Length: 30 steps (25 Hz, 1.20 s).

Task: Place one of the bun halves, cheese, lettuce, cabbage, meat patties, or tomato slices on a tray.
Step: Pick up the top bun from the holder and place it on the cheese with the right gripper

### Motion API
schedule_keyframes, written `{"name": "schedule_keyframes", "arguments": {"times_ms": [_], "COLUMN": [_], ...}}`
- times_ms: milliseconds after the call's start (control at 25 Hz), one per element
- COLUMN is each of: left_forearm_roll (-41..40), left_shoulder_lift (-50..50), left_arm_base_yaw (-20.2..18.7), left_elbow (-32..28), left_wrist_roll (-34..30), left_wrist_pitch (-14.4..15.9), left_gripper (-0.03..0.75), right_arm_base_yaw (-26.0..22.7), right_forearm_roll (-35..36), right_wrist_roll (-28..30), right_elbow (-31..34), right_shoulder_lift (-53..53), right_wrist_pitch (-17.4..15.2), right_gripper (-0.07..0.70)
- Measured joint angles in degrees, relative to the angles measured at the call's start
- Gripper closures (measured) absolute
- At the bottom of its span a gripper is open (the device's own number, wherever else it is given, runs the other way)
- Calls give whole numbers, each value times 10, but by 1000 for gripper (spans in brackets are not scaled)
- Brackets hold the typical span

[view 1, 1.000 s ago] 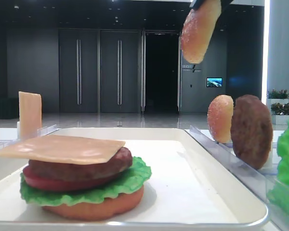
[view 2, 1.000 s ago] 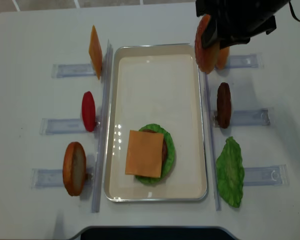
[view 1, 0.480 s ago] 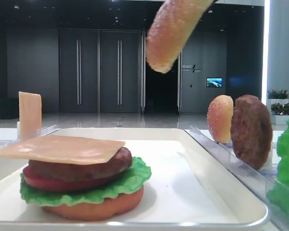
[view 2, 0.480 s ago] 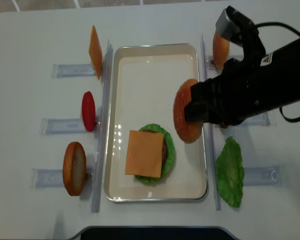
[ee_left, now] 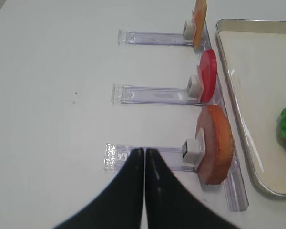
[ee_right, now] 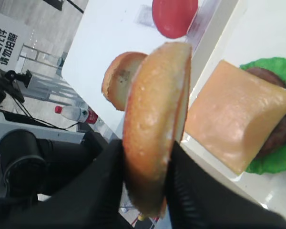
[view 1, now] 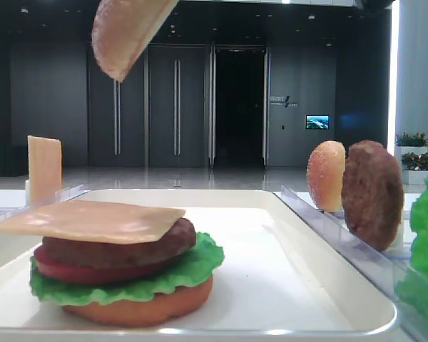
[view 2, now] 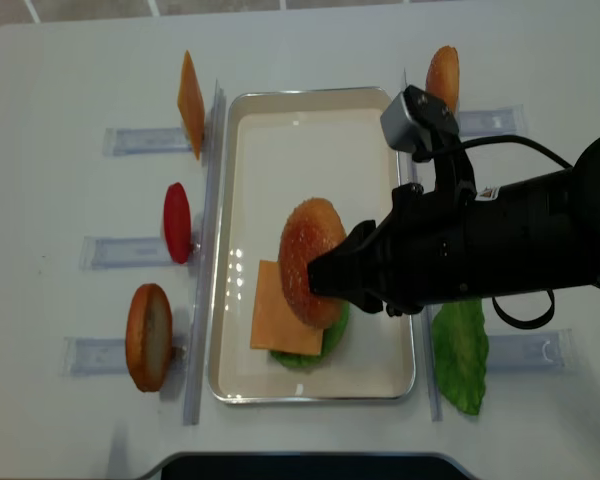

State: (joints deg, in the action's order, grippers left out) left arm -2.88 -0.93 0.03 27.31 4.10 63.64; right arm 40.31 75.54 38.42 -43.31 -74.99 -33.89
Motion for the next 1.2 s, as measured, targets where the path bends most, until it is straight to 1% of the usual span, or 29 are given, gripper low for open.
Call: {"name": "schedule_keyframes", "arguments": {"times_ms": [80,200,280,400,600,720,840,960,1200], "left_forearm_roll": [0,0,0,0,0,0,0,0,0], "left_shoulder_lift": [0,0,0,0,0,0,0,0,0], "left_arm_base_yaw": [0,0,0,0,0,0,0,0,0], "left_elbow": [0,0,0,0,0,0,0,0,0], "left_wrist_roll": [0,0,0,0,0,0,0,0,0], "left_wrist_pitch": [0,0,0,0,0,0,0,0,0], "left_gripper": [715,715,715,715,715,715,715,715,715], "right_arm_base_yaw": [0,0,0,0,-1,-1,-4,-13,-28], "right_forearm_roll": [10,25,46,100,202,237,254,261,262], "right_wrist_roll": [8,26,53,109,217,251,272,277,294], "right_elbow": [0,0,0,0,0,0,0,0,0], "right_shoulder_lift": [-9,-34,-54,-84,-129,-150,-168,-184,-199], "right_wrist_pitch": [9,9,5,-12,-50,-63,-75,-93,-107], "right_gripper": [409,409,410,410,410,410,410,410,410]}}
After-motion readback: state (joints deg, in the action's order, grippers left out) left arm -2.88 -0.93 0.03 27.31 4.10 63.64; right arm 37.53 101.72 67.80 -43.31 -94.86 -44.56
